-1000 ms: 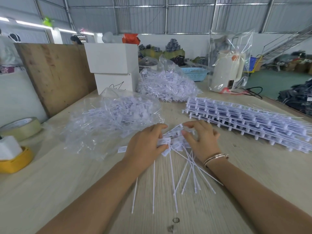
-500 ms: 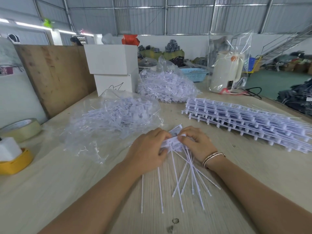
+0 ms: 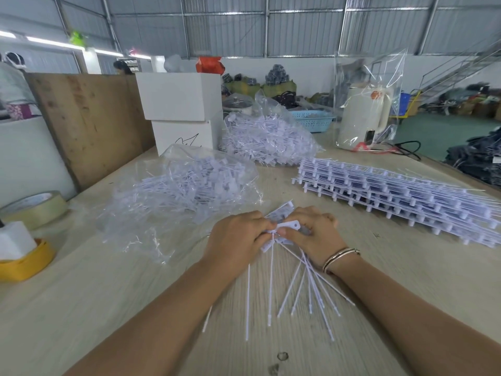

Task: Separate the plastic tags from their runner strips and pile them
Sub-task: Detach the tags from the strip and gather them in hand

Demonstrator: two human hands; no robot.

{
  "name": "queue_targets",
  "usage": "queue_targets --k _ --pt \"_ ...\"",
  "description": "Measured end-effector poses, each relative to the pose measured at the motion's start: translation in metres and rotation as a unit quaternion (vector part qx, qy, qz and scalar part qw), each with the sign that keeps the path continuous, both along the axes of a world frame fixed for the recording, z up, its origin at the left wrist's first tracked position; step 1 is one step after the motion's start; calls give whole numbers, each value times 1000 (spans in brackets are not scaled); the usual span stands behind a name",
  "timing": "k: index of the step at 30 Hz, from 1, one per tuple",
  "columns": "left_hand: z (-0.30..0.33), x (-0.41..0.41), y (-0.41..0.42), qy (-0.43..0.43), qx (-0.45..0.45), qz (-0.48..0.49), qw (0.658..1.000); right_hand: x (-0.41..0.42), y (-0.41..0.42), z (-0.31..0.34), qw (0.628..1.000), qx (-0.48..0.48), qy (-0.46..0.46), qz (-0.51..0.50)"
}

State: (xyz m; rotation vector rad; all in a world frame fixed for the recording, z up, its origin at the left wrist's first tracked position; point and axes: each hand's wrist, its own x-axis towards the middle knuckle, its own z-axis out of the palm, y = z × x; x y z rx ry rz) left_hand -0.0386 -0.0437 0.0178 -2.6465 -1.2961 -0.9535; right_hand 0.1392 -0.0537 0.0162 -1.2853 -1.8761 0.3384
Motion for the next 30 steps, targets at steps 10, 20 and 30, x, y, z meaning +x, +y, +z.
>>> queue_targets --k 10,20,30 --pt "1 0 -1 -68 -39 -17 997 -1 1 -3 999 29 -13 -35" --pt "5 4 -3 -97 -42 -45 993 0 2 -1 948 -90 298 71" --pt "-1 -7 -2 -112 -9 -23 993 19 13 -4 976 -71 170 -114"
